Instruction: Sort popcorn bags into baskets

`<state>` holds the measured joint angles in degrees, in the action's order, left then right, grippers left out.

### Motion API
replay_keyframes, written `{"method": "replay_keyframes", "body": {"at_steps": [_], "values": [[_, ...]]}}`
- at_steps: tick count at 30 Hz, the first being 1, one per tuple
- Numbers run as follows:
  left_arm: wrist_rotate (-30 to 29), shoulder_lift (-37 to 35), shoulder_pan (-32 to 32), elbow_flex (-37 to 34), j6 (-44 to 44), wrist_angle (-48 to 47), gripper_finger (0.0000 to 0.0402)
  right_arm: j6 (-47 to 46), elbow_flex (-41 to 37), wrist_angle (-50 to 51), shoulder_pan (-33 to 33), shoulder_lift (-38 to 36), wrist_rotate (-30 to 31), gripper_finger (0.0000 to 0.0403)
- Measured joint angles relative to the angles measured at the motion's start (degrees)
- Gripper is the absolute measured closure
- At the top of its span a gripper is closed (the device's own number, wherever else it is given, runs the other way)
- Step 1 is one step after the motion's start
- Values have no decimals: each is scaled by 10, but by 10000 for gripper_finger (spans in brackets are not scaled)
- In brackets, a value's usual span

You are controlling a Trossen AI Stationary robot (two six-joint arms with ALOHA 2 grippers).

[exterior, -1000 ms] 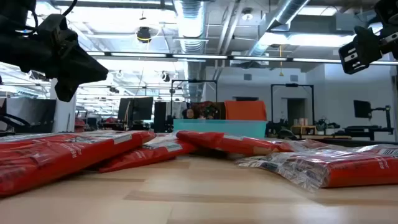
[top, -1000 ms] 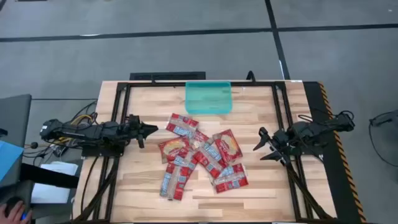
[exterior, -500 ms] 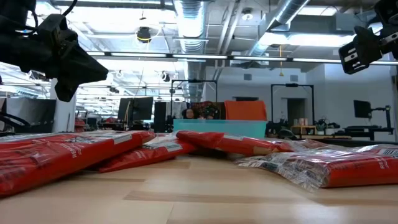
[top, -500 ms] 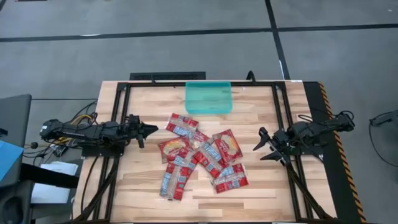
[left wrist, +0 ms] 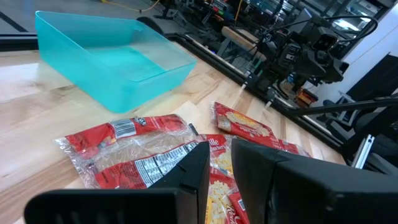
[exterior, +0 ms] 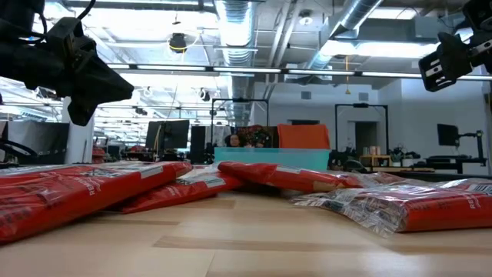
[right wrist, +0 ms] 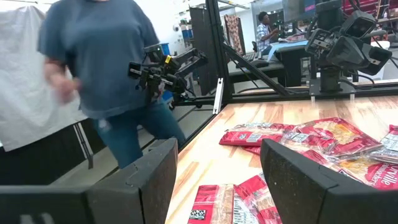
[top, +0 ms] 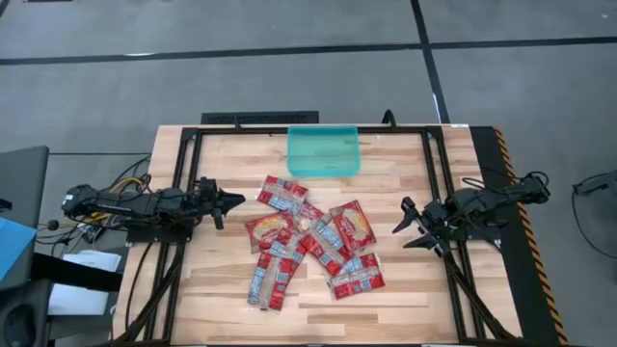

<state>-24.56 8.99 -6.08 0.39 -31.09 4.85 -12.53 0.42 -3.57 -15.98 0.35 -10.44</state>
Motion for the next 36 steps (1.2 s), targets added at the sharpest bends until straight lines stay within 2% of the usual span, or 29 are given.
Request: {"method": "replay_keyframes", "body": {"at_steps": [13,19,24,27,32,36], "values": [[0,0,0,0,-4,0,344,0,0,0,0,0,0,148],[-8,0,0,0,-94,0,344,6,0,0,0,0,0,148],[-12,0,0,0,-168,1,344,70,0,-18,1,0,-1,148],[-36,0,0,0,-229,1,344,99,0,-94,2,0,1,148],[-91,0,0,0,-290,3,344,92,1,-186,2,-2,2,148],[-148,0,0,0,-277,3,344,99,9,-189,4,-2,2,148]]}}
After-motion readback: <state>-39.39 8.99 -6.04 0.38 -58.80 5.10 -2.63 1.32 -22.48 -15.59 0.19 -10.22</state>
